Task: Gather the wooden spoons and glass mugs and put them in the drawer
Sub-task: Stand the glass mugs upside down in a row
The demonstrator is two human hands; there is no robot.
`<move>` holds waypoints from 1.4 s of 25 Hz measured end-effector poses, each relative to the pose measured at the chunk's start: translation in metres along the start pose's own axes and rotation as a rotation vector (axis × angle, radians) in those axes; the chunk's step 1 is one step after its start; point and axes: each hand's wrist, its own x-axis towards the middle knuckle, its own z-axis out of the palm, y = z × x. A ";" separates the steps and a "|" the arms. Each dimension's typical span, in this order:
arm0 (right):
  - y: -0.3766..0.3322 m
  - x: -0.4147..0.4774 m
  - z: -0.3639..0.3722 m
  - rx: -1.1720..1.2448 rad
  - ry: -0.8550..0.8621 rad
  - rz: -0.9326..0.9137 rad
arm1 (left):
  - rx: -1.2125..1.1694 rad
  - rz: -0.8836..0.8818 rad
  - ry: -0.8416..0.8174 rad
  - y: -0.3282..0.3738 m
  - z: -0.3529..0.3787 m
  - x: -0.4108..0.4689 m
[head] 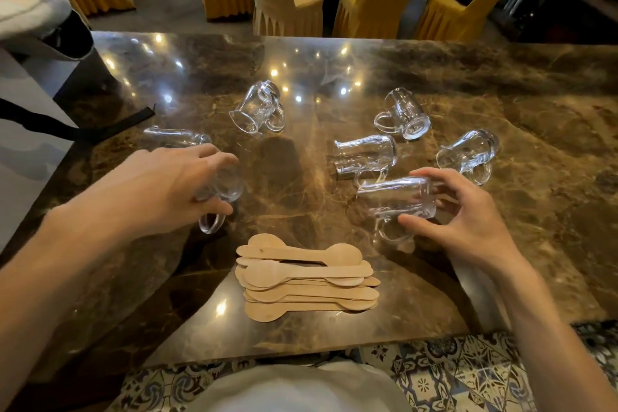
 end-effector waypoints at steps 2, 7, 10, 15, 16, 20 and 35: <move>-0.021 0.008 -0.006 -0.080 -0.006 -0.034 | -0.165 -0.032 0.051 -0.004 -0.003 -0.002; -0.077 0.048 -0.009 -0.117 0.001 -0.109 | -0.627 -0.049 0.185 0.000 -0.018 0.017; -0.099 0.085 -0.004 -0.232 0.036 -0.148 | -0.761 -0.035 0.186 0.005 -0.034 0.041; -0.096 0.151 0.007 -0.395 0.028 -0.106 | -0.869 0.030 0.200 0.011 -0.051 0.103; -0.091 0.162 0.010 -0.425 0.027 -0.080 | -0.864 0.028 0.200 0.012 -0.051 0.117; -0.067 0.191 0.019 -0.485 0.016 -0.004 | -0.885 0.014 0.140 0.014 -0.039 0.162; -0.029 0.218 0.035 -0.485 -0.052 0.078 | -0.926 0.008 0.014 0.013 -0.015 0.201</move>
